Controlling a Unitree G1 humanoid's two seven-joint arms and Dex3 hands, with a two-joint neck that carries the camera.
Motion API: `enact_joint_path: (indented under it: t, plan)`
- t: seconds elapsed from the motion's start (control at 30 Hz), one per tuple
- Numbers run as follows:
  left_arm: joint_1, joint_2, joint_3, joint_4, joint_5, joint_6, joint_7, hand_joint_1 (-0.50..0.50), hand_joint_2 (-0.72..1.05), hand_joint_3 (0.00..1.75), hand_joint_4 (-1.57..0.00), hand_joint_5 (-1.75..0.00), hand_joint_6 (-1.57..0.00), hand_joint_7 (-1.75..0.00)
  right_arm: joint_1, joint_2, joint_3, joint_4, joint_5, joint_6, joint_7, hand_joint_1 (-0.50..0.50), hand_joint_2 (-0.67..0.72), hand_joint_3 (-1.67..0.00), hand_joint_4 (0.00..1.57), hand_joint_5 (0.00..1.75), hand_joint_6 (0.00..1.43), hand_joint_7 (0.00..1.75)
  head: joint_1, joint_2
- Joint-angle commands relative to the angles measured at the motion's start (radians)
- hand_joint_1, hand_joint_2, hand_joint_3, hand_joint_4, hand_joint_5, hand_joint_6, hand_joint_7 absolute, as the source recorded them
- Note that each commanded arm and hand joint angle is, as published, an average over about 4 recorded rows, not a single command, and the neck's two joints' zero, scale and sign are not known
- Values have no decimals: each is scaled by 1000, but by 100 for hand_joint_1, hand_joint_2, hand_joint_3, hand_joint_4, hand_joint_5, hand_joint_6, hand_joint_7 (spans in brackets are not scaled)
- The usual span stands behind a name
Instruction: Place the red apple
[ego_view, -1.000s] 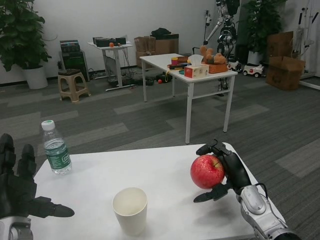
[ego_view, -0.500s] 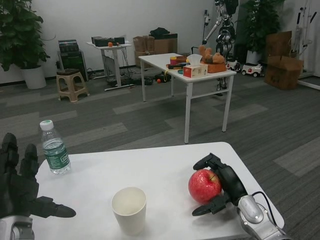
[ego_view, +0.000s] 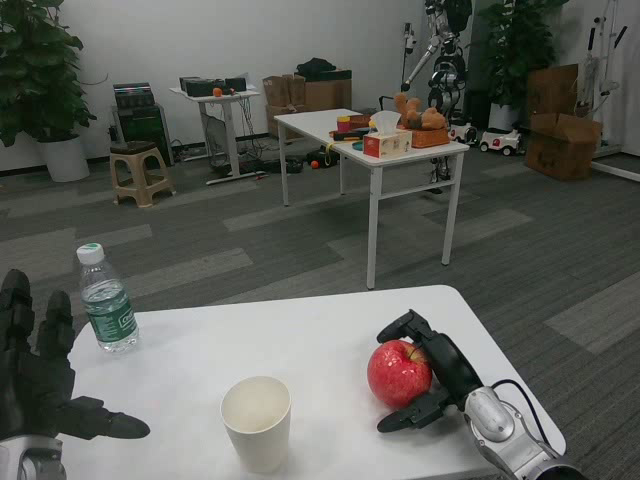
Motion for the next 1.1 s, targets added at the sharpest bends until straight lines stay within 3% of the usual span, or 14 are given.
enact_joint_path:
  t: [0.03,0.13,0.23,0.33,0.43,0.5,0.57,0.77,0.87,1.1]
  plan:
    - [-1,9,3,5,-6,-2,-2,-43,-55,2,-19,-10,0,0,5,1,3,3,-30,27,11,0,-45,-32,14,158,24,147,1,0]
    - [1,9,5,5,-6,-2,-2,-43,-55,4,-19,-10,0,0,5,2,-1,-3,-38,27,11,-2,-48,-42,8,155,17,140,-1,0]
    - [1,9,5,4,-6,-2,-2,-43,-55,9,-20,-10,0,0,10,6,-9,-3,-38,26,11,-21,-48,-61,1,148,9,131,-2,2]
    - [1,9,4,5,-7,-2,-2,-43,-55,9,-20,-10,0,0,18,10,-17,-6,-38,25,11,-31,-48,-58,0,126,4,117,-3,2]
    - [1,9,3,5,-8,-2,-2,-43,-55,4,-19,-10,0,0,25,12,-26,-11,-39,25,11,-36,-48,-52,0,80,1,98,-5,0]
    - [1,9,3,5,-8,-2,-2,-43,-55,4,-19,-10,0,0,30,12,-32,-15,-39,25,13,-40,-45,-48,0,34,0,80,-6,-1]
    - [1,10,2,4,-8,-3,-2,-43,-55,9,-19,-10,0,0,35,13,-40,-18,-40,25,18,-42,-41,-48,0,5,0,66,-6,-2]
    - [4,12,1,2,-8,-3,-2,-43,-55,9,-19,-10,0,0,47,15,-47,-25,-45,25,36,-46,-35,-48,0,0,0,56,-4,-5]
    - [6,12,1,2,-8,-3,-2,-43,-55,9,-22,-10,0,0,49,16,-51,-28,-49,25,39,-46,-30,-36,0,0,0,56,-2,-4]
    - [14,13,3,0,-10,-3,-2,-43,-55,9,-19,-10,0,0,56,19,-73,-38,-66,25,45,-46,-5,-16,0,0,0,49,2,-4]
